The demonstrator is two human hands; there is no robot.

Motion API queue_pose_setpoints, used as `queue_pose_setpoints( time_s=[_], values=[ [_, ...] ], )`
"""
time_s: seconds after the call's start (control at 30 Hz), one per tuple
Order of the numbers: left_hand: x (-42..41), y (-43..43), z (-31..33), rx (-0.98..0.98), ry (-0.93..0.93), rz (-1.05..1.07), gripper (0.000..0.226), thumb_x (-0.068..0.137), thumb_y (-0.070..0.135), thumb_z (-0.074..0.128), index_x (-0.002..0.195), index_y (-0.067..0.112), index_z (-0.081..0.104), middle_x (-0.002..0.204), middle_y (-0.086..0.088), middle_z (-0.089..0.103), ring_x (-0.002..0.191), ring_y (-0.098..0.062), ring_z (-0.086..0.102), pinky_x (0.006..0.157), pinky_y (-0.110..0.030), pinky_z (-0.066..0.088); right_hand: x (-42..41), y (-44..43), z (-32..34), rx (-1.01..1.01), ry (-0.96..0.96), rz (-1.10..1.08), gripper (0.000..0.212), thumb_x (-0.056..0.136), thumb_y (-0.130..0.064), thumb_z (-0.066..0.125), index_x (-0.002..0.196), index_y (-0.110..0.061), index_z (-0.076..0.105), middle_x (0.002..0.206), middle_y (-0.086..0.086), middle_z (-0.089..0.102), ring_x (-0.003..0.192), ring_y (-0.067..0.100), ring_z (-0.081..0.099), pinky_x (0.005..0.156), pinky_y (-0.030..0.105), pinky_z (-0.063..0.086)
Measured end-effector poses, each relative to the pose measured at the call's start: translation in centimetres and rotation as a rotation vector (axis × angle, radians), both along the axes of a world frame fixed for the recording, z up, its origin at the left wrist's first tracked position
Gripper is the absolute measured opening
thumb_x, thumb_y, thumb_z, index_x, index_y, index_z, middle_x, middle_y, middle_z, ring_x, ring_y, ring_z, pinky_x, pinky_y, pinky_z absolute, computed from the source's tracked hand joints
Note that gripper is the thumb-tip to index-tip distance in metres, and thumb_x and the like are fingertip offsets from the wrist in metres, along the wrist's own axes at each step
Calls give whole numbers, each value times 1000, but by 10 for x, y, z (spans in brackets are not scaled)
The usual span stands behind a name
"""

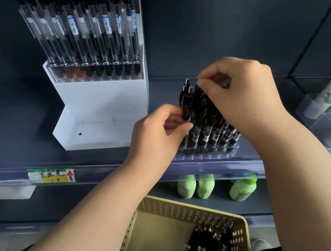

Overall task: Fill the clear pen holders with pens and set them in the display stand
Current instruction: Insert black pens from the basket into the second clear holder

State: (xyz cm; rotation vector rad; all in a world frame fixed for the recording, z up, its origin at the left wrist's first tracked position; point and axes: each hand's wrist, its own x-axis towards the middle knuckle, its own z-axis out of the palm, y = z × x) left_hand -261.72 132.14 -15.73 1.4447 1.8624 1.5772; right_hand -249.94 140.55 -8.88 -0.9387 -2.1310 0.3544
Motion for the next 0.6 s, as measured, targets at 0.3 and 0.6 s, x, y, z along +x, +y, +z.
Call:
queue_pose_setpoints(
  time_s=[0.3,0.6],
  values=[
    [-1,8,-10,-184,240,44,15,78,24,73,85,25,60,66,23,54,64,11,53,63,1,38,8,4,2,-36,32,-22,11,84,-20,64,80,-30,67,64,-26,54,68,-9,55,63,-2,36],
    [-8,7,-10,-254,262,40,20,76,25,75,78,26,55,68,18,57,64,7,53,60,0,38,7,-1,2,5,-4,-18,8,85,-20,64,82,-25,69,65,-23,54,77,10,60,70,19,45]
  ],
)
